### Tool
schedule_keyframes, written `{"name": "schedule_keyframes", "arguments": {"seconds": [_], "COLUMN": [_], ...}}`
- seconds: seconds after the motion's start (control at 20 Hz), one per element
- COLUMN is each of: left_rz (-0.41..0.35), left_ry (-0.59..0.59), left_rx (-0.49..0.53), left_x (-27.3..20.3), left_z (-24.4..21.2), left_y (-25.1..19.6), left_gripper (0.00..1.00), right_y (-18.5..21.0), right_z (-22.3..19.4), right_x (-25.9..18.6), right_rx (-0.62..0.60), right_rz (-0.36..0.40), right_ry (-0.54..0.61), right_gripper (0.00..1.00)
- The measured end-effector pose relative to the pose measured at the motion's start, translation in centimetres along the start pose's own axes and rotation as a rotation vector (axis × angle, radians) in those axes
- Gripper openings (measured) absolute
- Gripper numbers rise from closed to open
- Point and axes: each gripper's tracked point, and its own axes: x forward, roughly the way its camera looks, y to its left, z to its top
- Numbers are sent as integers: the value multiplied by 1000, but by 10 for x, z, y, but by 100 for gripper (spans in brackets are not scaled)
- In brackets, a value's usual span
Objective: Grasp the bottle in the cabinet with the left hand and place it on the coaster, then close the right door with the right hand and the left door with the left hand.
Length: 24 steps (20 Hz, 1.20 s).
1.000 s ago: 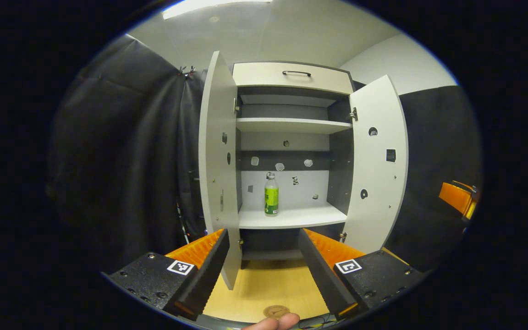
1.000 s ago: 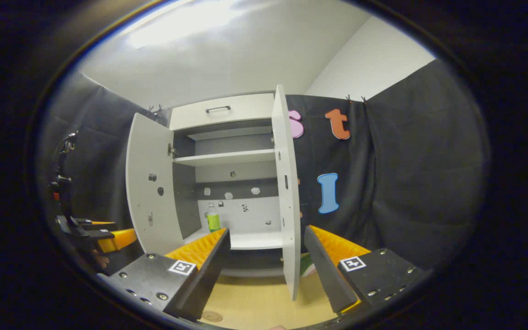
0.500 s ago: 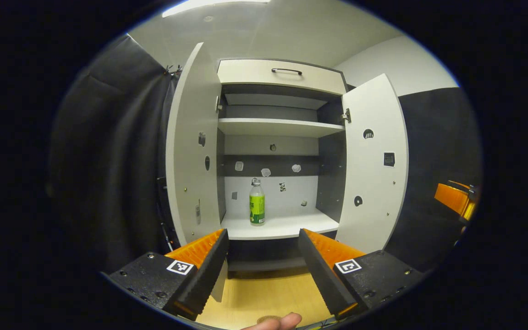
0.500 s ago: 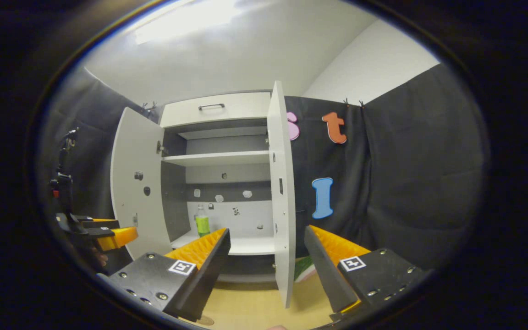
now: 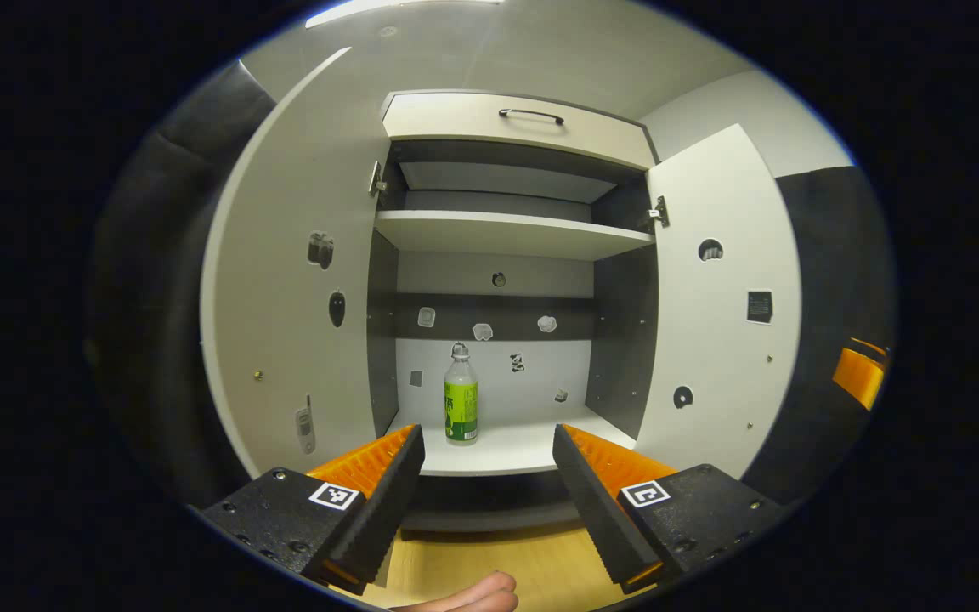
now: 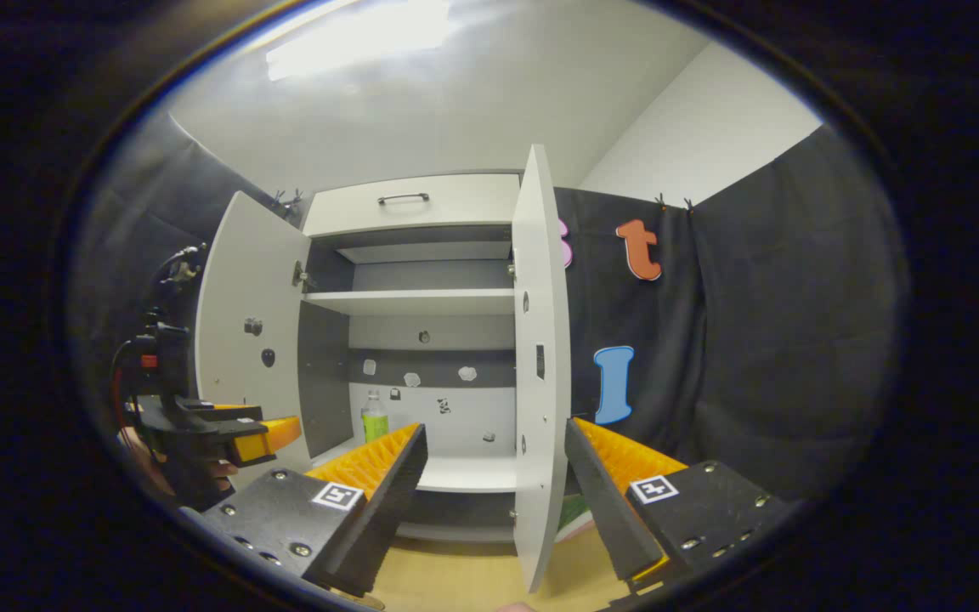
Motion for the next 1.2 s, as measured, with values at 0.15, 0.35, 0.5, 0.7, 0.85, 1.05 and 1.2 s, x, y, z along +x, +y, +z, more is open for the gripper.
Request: {"name": "schedule_keyframes", "arguments": {"seconds": [0.15, 0.35, 0.5, 0.7, 0.85, 1.05, 1.2], "left_rz": [22, 30, 29, 59, 83, 87, 114], "left_ry": [-31, -118, -55, 1, 35, 46, 93], "left_rx": [31, 11, -36, -32, 9, -59, -62], "left_x": [49, 113, 160, 218, 253, 295, 322], "left_z": [1, 1, -23, -51, -70, -86, -103], "left_y": [7, 12, 20, 43, 56, 65, 76], "left_gripper": [96, 96, 96, 98, 98, 98, 98], "right_y": [-3, -22, -26, -18, -3, 15, 25], "right_z": [-4, -7, -6, -14, -25, -28, -41], "right_x": [15, 25, 20, 8, -2, -17, -28], "right_rx": [43, 96, 103, 65, 72, 102, 78], "right_rz": [3, -38, -45, -57, -51, -37, -29], "right_ry": [0, 8, -14, -1, 54, 77, 111], "right_gripper": [98, 98, 98, 98, 99, 98, 98]}}
